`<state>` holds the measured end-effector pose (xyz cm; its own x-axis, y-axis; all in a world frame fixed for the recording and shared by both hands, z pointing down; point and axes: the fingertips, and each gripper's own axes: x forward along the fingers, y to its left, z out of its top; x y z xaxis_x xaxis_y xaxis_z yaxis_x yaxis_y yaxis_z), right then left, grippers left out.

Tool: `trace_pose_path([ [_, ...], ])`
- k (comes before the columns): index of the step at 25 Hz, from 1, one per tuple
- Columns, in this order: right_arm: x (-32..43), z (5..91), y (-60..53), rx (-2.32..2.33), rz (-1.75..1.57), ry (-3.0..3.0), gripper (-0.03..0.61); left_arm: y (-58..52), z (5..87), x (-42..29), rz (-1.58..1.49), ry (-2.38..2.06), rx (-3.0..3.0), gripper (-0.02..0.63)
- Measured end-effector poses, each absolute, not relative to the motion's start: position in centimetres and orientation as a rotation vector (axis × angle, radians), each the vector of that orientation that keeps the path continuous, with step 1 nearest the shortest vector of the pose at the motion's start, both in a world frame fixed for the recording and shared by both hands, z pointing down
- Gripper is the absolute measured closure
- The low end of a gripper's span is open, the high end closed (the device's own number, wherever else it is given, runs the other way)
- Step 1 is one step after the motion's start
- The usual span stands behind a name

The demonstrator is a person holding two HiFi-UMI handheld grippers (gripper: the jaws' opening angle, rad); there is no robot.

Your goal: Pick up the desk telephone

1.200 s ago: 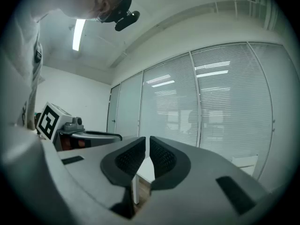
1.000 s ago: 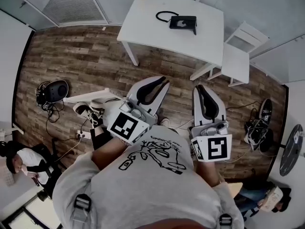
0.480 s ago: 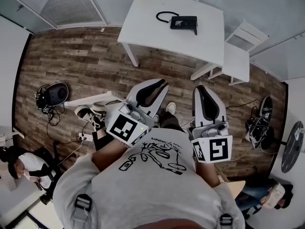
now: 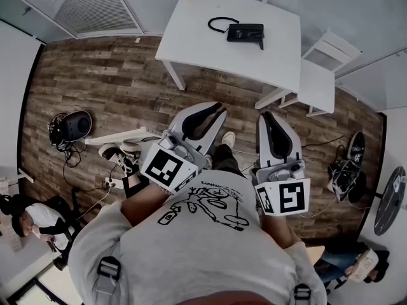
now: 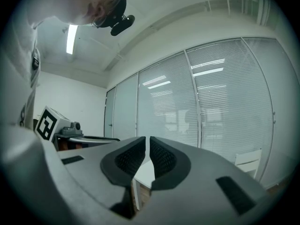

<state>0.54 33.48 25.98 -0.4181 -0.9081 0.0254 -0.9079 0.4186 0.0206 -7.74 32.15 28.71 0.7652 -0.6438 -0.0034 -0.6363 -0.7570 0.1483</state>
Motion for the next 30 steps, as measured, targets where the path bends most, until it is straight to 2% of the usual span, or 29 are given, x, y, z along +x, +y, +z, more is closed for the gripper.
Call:
trace_pose_path([
  [18,10.9,26.8,23.3,1.681,0.043,-2.653,0.554,22.1,28.6,2.2,-0.026,-1.064,2.833,0.575],
  [30,14.8,27.5,17.0,1.618,0.069,-2.687,0.554,15.6,28.9,6.1,-0.028,-1.14,2.795,0.575],
])
